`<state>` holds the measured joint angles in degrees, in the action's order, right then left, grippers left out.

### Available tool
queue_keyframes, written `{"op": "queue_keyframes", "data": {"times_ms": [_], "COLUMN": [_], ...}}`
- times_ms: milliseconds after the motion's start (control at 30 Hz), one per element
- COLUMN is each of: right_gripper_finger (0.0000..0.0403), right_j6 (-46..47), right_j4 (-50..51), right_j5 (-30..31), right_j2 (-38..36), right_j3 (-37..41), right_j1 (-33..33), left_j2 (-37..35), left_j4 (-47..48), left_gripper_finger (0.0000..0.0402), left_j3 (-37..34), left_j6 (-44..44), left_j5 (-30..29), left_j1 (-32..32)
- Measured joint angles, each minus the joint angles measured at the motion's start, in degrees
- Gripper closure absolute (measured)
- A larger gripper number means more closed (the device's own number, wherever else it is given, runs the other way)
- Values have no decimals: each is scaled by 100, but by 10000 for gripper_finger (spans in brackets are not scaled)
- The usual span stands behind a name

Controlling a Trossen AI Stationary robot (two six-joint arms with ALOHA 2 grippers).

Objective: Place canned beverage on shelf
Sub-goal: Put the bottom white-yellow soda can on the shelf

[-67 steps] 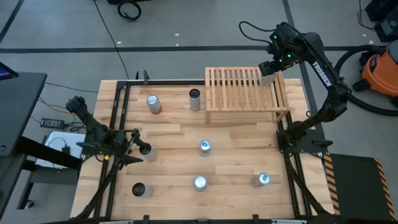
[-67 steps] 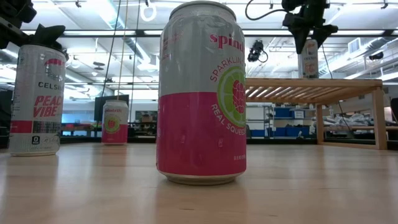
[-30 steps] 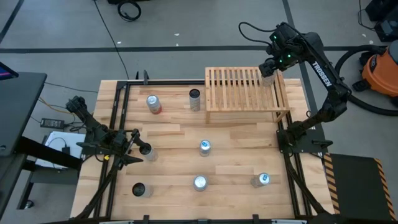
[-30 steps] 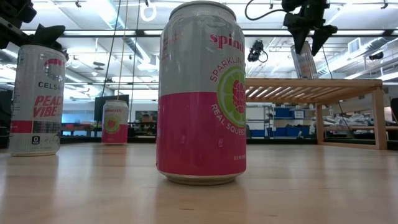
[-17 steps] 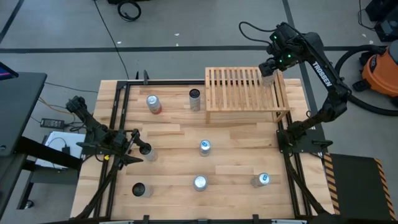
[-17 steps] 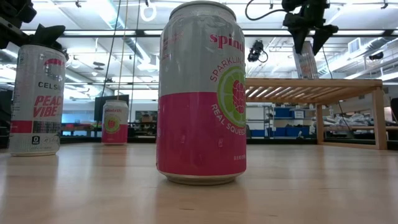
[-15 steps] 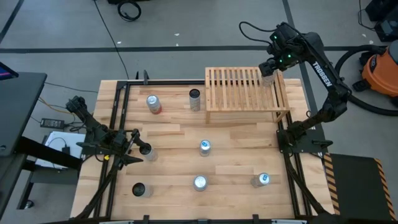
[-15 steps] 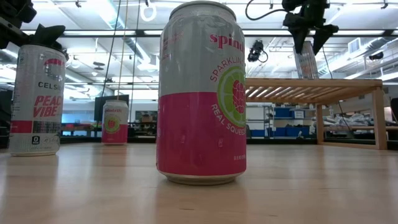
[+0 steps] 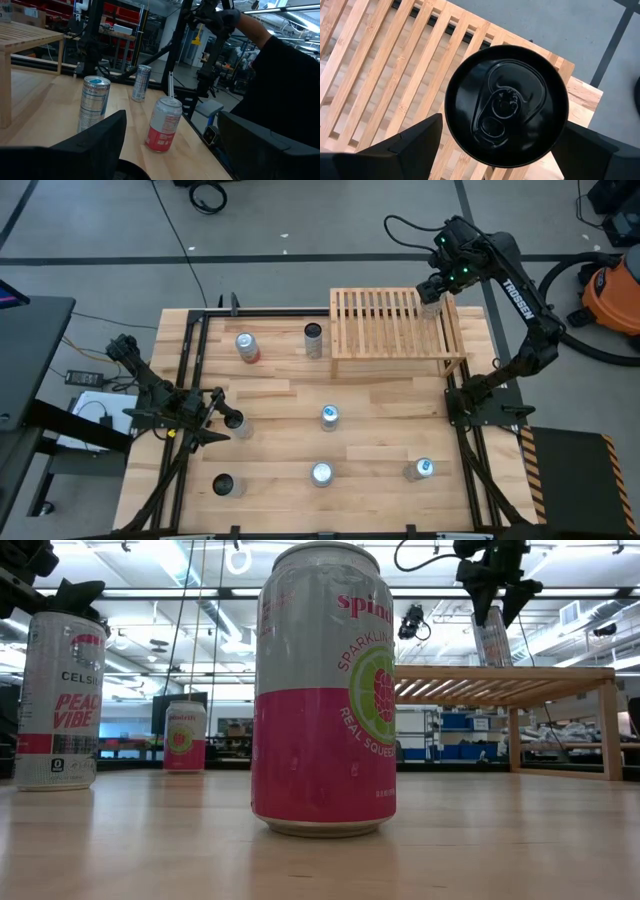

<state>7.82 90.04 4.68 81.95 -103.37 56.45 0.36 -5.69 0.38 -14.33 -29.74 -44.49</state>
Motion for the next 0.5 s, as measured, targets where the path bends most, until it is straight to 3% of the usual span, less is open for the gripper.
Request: {"op": "queue_keyframes", "data": {"times_ms": [500], "right_gripper_finger": [53], "right_j6": [511], "right_j4": [-3], "right_j5": [342], "right_j2": [-43], "right_j3": [0], "right_j1": [-92], "left_j2": [-2], "left_j4": [2], "left_gripper_finger": [86], "left_j3": [0], "left_j6": [0], "left_j5": [0], "left_j1": [2]}}
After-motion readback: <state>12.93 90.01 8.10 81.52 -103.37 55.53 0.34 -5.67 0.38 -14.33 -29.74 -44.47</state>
